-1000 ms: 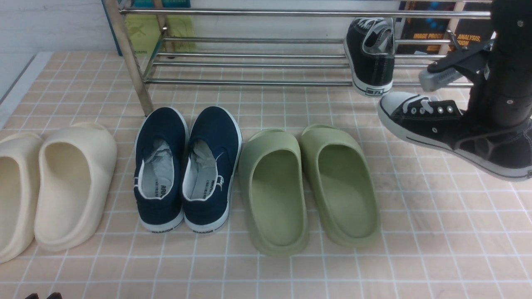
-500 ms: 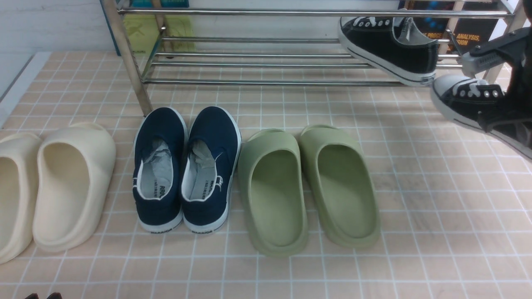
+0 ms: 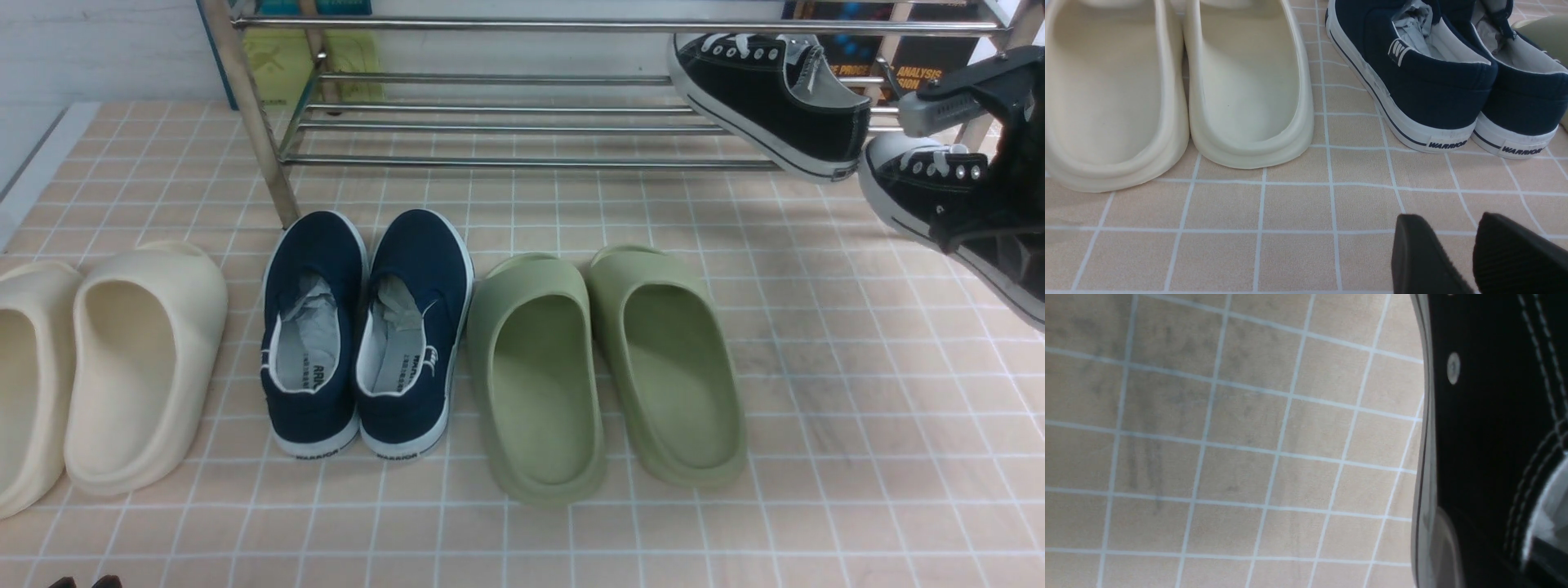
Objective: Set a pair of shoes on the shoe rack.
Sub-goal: Use the right arm to put a shoe into the shoe rack
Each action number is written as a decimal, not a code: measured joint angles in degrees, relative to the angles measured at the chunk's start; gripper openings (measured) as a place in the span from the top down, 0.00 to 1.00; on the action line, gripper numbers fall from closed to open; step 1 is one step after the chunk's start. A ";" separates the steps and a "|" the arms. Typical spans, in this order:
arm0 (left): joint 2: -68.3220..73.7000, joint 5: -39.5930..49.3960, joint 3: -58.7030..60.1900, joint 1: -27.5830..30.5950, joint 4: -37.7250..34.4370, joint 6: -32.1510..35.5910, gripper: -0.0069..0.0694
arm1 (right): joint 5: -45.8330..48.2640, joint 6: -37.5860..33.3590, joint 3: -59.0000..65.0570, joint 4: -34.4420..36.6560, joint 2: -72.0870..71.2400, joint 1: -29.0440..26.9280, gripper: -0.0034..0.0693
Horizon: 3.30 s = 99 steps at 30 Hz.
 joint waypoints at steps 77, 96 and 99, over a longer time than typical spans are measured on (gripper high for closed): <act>0.00 0.00 0.00 0.00 0.00 0.00 0.60 | -27.90 -7.66 -18.15 24.99 17.95 -1.88 0.95; 0.00 0.00 0.00 0.00 0.00 0.00 0.60 | -33.74 -8.22 -19.02 16.47 20.85 -2.71 0.94; 0.00 0.00 0.00 0.00 0.00 0.00 0.60 | -33.59 -8.22 -19.13 16.47 21.49 -2.65 0.92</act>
